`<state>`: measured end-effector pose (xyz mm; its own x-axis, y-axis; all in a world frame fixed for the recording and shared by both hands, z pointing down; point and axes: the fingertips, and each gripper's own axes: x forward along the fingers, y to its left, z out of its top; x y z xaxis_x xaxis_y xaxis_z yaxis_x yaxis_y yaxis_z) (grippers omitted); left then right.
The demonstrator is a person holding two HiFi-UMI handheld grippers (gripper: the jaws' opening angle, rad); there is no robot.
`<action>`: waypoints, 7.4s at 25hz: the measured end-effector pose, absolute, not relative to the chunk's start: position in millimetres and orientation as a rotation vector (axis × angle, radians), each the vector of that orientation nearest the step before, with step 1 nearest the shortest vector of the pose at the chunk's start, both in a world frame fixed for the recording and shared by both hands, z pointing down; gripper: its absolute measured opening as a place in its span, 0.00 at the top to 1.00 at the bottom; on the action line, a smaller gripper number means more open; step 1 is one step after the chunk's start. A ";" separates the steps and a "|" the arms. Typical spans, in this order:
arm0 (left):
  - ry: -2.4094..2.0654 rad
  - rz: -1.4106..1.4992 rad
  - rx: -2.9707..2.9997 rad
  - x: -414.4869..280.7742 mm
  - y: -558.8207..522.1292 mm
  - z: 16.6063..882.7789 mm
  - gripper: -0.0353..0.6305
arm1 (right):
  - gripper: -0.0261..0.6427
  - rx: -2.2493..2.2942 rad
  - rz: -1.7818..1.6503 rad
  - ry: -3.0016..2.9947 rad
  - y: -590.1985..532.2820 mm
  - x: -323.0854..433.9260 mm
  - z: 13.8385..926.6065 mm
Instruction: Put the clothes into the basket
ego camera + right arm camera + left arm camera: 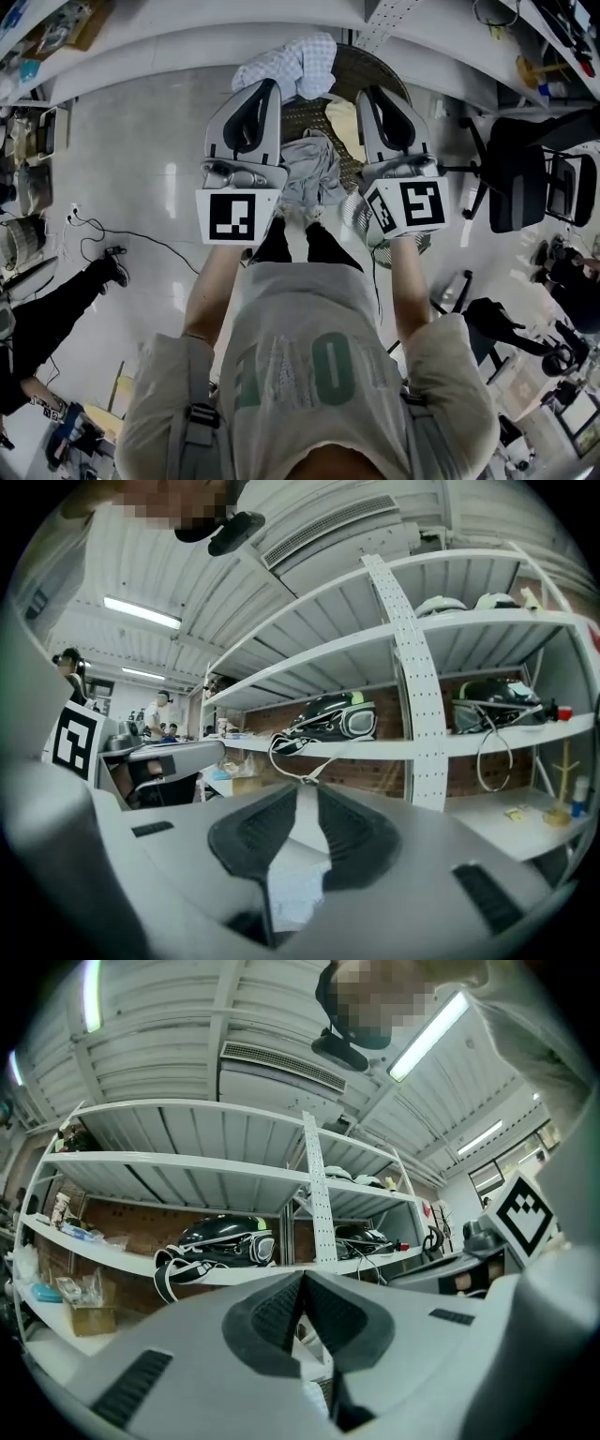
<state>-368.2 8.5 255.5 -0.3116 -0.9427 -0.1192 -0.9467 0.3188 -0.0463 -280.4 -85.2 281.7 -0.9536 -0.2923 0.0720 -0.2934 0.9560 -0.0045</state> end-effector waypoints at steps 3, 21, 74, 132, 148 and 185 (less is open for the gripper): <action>2.465 0.086 -1.725 -374.1 5.6 286.1 0.92 | 0.55 0.326 0.067 -3.038 -81.5 -293.1 327.8; 2.742 0.055 -1.670 -361.9 53.5 539.8 0.92 | 0.53 0.191 0.458 -2.476 -13.4 -262.4 742.0; 2.886 0.149 -1.458 -391.2 66.9 406.6 0.92 | 0.89 0.274 0.075 -2.676 -28.5 -342.6 506.7; 1.490 0.173 -2.800 179.7 -182.4 259.0 0.92 | 0.89 1.941 0.009 -2.288 -157.8 288.7 266.5; 1.594 -0.113 -2.925 213.5 -204.6 452.8 0.92 | 0.89 1.716 0.548 -2.100 -139.7 323.1 554.3; 1.840 0.019 -2.724 118.5 -191.1 384.3 0.92 | 0.78 1.799 0.410 -2.256 -217.1 262.2 478.3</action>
